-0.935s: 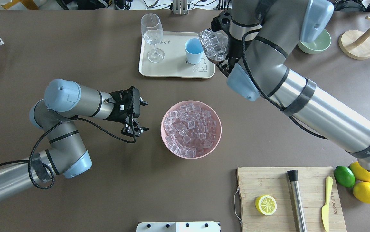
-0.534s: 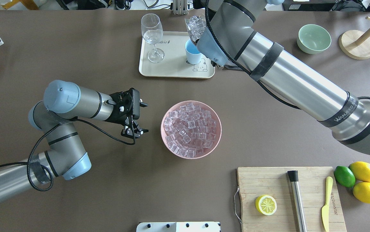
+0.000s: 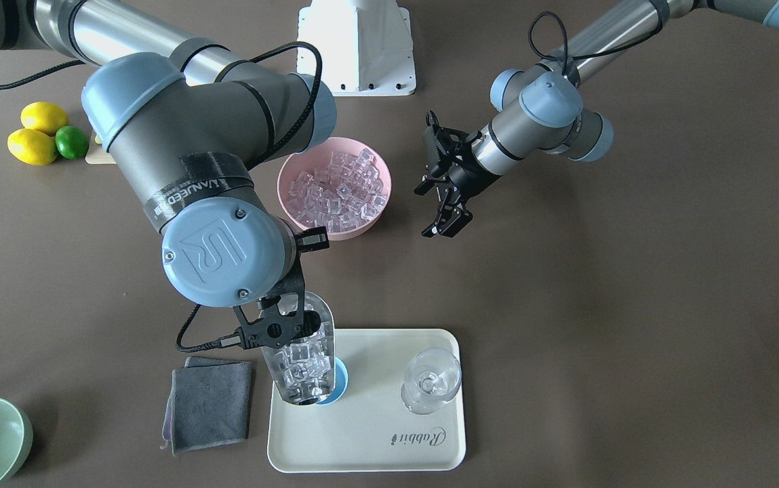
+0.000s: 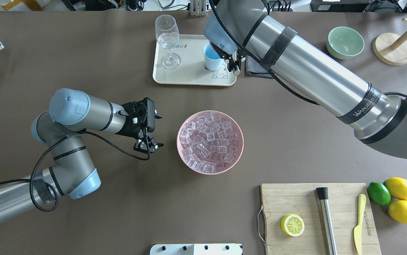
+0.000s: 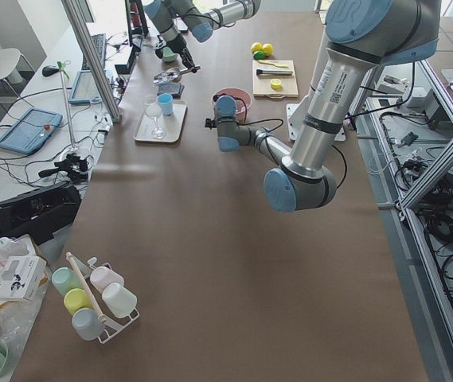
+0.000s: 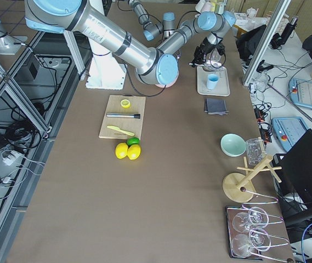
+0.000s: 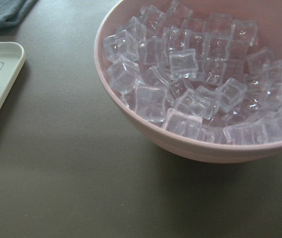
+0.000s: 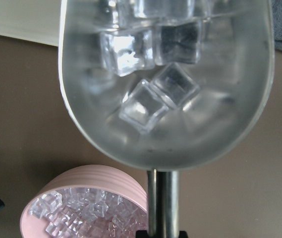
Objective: Put ice in cup with scoop
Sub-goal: 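Carry the scoop of ice with the right arm to the small blue cup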
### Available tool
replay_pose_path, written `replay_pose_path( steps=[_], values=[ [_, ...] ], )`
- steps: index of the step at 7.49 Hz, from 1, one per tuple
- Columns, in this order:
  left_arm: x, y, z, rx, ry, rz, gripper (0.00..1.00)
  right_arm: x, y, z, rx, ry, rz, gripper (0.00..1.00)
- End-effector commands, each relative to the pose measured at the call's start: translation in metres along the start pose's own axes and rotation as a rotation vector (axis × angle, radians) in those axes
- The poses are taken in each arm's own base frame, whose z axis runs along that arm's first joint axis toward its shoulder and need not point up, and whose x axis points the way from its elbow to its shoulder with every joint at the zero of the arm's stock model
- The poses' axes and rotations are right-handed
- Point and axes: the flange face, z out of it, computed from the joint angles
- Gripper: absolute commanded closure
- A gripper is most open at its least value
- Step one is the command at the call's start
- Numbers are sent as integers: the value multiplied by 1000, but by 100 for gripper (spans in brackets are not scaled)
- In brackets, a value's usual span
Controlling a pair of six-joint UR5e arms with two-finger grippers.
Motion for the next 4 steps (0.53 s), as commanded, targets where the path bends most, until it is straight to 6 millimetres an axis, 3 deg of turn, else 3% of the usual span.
replay_pose_path(
  steps=[1,4],
  values=[
    [2,1,1,-1,5,1,1,4,3,19,-70,-18,55,100],
    [7,8,2,-10,18,2,1,-14,11,19,-107,-63,104,100]
  ],
)
